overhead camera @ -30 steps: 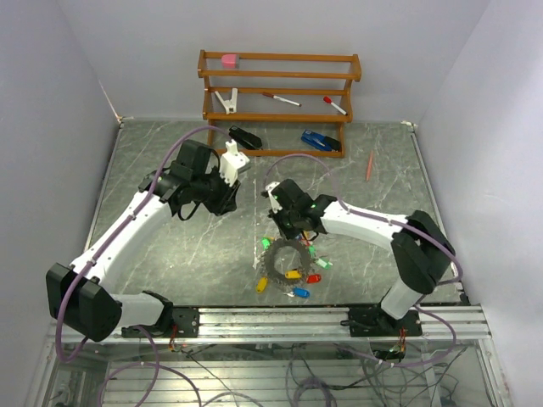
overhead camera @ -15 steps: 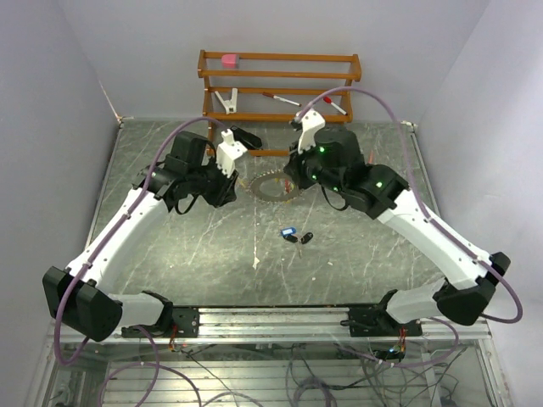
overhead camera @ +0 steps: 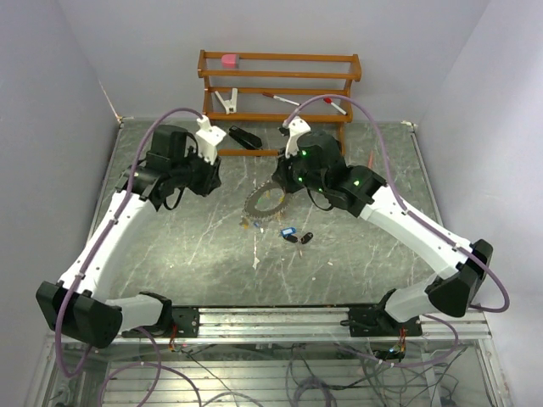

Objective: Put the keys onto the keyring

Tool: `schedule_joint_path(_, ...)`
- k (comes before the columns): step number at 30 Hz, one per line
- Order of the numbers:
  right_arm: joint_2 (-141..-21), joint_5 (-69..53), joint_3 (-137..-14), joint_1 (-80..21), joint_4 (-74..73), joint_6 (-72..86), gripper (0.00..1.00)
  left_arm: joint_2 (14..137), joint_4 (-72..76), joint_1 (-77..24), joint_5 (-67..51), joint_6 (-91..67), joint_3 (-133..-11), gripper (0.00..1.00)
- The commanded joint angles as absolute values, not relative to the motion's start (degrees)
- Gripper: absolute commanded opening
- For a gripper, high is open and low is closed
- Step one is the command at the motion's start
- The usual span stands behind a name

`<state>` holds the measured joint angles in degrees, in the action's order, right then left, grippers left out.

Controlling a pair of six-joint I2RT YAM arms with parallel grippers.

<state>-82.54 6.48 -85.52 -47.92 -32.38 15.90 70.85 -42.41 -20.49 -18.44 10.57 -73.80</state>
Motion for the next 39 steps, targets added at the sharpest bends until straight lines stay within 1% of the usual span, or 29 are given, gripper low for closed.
schedule_joint_path(1, -81.8, 3.0, -84.5, -47.7, -22.0, 21.3, 0.00, 68.9, -38.7, -17.1, -16.6, 7.5, -76.5, 0.33)
schedule_joint_path(4, -84.2, 3.6, -84.2, -47.7, -20.1, 26.0, 0.00, 69.8, -38.7, -15.1, -17.2, 5.6, -77.4, 0.33)
schedule_joint_path(7, -86.6, 1.5, -81.7, -47.7, -14.0, 31.3, 0.00, 70.8, -38.9, -12.7, -19.0, 3.9, -77.2, 0.33)
schedule_joint_path(11, -94.3, -3.9, -82.6, -47.8, -10.6, 35.4, 0.00, 71.1, -38.0, -9.8, -20.2, 2.7, -76.5, 0.33)
schedule_joint_path(16, -102.4, -6.9, -84.2, -48.0, -6.2, 37.2, 0.00, 70.1, -37.2, -8.4, -19.8, 3.1, -75.6, 0.33)
schedule_joint_path(19, -104.8, -6.3, -83.1, -47.5, -4.7, 36.8, 0.00, 70.0, -37.9, -8.1, -19.4, 4.0, -75.6, 0.34)
schedule_joint_path(20, -105.2, -6.5, -82.1, -47.2, -4.2, 36.7, 0.02, 69.9, -37.9, -8.0, -19.1, 4.2, -75.5, 0.34)
schedule_joint_path(22, -105.5, -6.7, -80.3, -46.0, -4.0, 36.6, 0.07, 69.6, -37.8, -7.9, -18.8, 4.4, -75.2, 0.36)
schedule_joint_path(24, -105.5, -6.8, -78.6, -44.3, -4.6, 36.1, 0.17, 69.5, -37.4, -7.9, -18.5, 4.4, -74.8, 0.37)
schedule_joint_path(25, -104.9, -6.9, -77.7, -43.5, -4.7, 35.9, 0.49, 69.4, -37.2, -7.9, -18.3, 4.2, -74.7, 0.38)
schedule_joint_path(26, -103.8, -6.7, -76.8, -42.9, -4.9, 35.5, 0.74, 69.4, -37.1, -7.9, -18.1, 4.1, -74.7, 0.40)
schedule_joint_path(27, -102.6, -6.3, -76.2, -42.1, -5.5, 34.7, 0.85, 69.6, -37.1, -7.9, -17.5, 3.8, -74.6, 0.52)
schedule_joint_path(28, -101.3, -5.7, -75.9, -41.5, -6.6, 33.3, 0.89, 69.4, -36.9, -7.9, -16.7, 3.5, -74.6, 0.65)
schedule_joint_path(29, -99.9, -4.5, -76.3, -40.9, -8.4, 31.8, 0.98, 69.5, -36.7, -8.0, -16.3, 3.5, -74.3, 0.86)
schedule_joint_path(30, -98.7, -2.4, -77.2, -40.3, -11.2, 29.9, 0.99, 69.4, -36.3, -7.9, -15.6, 3.2, -74.1, 0.97)
schedule_joint_path(31, -97.5, 1.1, -78.5, -40.0, -14.6, 27.9, 1.00, 69.2, -36.0, -7.9, -14.8, 2.8, -73.8, 0.99)
schedule_joint_path(34, -94.1, 10.3, -81.8, -39.8, -23.2, 22.1, 1.00, 69.1, -35.5, -7.9, -14.0, 2.2, -73.5, 0.99)
schedule_joint_path(35, -92.6, 14.4, -81.5, -39.9, -25.8, 22.5, 1.00, 69.0, -35.3, -7.9, -14.2, 2.1, -73.4, 0.99)
schedule_joint_path(37, -88.9, 21.2, -79.0, -39.9, -27.3, 23.3, 1.00, 68.9, -35.0, -7.9, -14.4, 2.0, -73.1, 0.99)
schedule_joint_path(39, -83.9, 24.8, -74.2, -40.0, -25.9, 21.4, 1.00, 69.1, -34.5, -7.9, -14.4, 1.6, -72.7, 1.00)
